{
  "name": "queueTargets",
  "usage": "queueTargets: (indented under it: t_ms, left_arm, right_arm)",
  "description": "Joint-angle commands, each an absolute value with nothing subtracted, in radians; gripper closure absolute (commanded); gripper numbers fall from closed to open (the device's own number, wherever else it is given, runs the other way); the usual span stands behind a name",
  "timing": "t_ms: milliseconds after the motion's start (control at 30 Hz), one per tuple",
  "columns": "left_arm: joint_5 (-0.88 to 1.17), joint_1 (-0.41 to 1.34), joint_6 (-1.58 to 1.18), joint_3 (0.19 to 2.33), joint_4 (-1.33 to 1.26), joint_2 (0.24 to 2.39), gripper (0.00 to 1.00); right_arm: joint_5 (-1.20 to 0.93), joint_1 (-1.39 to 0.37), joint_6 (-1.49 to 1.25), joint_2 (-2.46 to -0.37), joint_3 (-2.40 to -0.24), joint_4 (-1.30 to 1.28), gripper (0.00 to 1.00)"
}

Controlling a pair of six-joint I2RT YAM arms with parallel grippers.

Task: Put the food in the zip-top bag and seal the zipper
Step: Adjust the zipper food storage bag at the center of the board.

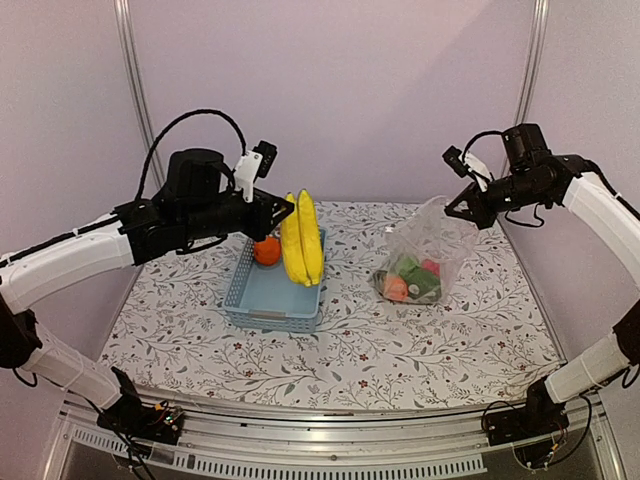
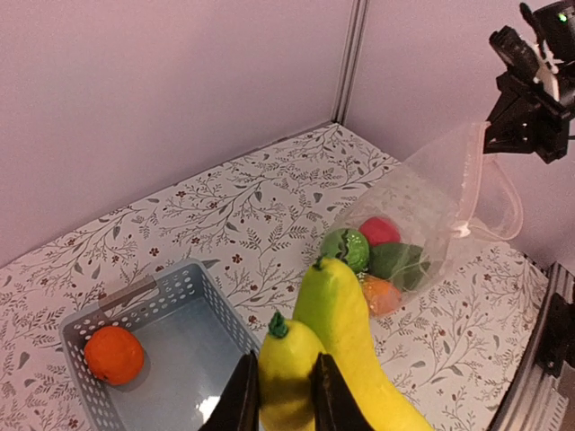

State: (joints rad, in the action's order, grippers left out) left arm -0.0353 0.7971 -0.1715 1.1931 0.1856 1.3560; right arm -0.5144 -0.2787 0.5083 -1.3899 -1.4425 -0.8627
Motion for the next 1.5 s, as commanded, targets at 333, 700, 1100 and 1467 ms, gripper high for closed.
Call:
queueTargets:
  t_ms: [333, 700, 1100, 1467]
  left_arm:
    - [-0.037, 0.851, -0.154, 1.193, 0.131, 1.321, 1.0]
    - [-0.031, 0.873, -0.135, 1.162, 0.078, 1.301, 1.0]
    - [-0.035, 0.908, -0.132, 1.1, -0.125, 1.316, 1.0]
    - [-0.067, 1.031, 0.021, 1.136, -0.351, 1.39, 1.0]
  right_arm:
    - [-0.211, -0.182, 0.347, -1.655, -1.952, -0.782, 1.0]
    - [-0.254, -0.194, 0.34, -1.611, -1.709, -0.82, 1.0]
    - [-0.484, -0.302, 0.364, -1.421, -1.455, -0.895, 1.0]
    - [-0.591, -0.34, 0.404, -1.399, -1.489, -1.003, 1.0]
